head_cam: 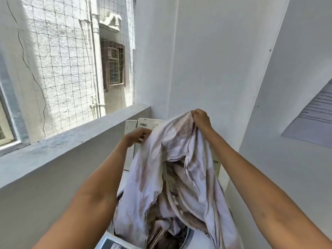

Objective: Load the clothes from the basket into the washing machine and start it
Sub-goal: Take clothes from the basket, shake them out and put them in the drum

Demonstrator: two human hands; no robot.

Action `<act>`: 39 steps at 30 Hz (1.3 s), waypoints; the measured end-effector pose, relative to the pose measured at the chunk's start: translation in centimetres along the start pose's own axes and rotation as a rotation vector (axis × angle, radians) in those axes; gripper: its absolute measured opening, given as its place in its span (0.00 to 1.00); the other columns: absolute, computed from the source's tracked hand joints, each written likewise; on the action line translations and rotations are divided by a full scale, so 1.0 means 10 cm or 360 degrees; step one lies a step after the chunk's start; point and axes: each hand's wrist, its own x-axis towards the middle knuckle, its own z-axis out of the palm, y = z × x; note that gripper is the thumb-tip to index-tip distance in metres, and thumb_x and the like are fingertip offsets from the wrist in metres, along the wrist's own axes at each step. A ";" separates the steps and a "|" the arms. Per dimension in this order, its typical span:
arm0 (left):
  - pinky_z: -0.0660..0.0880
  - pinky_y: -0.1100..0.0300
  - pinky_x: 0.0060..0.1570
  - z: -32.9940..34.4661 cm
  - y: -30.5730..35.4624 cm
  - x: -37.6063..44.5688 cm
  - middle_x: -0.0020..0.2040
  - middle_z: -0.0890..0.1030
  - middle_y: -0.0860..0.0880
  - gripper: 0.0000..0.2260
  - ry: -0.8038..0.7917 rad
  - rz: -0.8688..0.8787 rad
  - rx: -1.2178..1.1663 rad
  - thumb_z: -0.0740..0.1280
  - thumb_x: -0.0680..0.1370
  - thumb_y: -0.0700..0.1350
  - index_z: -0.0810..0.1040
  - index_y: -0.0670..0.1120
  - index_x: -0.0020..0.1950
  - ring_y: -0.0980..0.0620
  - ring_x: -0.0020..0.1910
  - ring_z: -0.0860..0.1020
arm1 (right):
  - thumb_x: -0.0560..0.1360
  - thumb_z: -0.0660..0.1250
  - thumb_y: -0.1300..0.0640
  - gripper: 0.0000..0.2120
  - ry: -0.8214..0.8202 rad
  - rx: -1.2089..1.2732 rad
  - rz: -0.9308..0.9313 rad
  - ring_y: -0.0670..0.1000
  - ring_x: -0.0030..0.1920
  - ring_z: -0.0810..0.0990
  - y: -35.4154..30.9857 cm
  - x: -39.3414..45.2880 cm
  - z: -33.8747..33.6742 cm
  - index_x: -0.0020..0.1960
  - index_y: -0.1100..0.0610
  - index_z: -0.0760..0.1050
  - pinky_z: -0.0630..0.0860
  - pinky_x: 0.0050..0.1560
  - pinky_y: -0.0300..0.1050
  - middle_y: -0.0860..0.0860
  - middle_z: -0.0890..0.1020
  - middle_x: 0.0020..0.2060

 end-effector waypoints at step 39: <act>0.60 0.64 0.27 0.64 0.71 0.28 0.25 0.66 0.54 0.19 0.0502 0.0605 -0.0729 0.65 0.79 0.49 0.66 0.48 0.30 0.59 0.25 0.63 | 0.69 0.65 0.57 0.08 0.0255 0.0452 -0.0211 0.49 0.41 0.76 -0.90 0.40 -1.18 0.33 0.57 0.77 0.69 0.39 0.46 0.53 0.77 0.36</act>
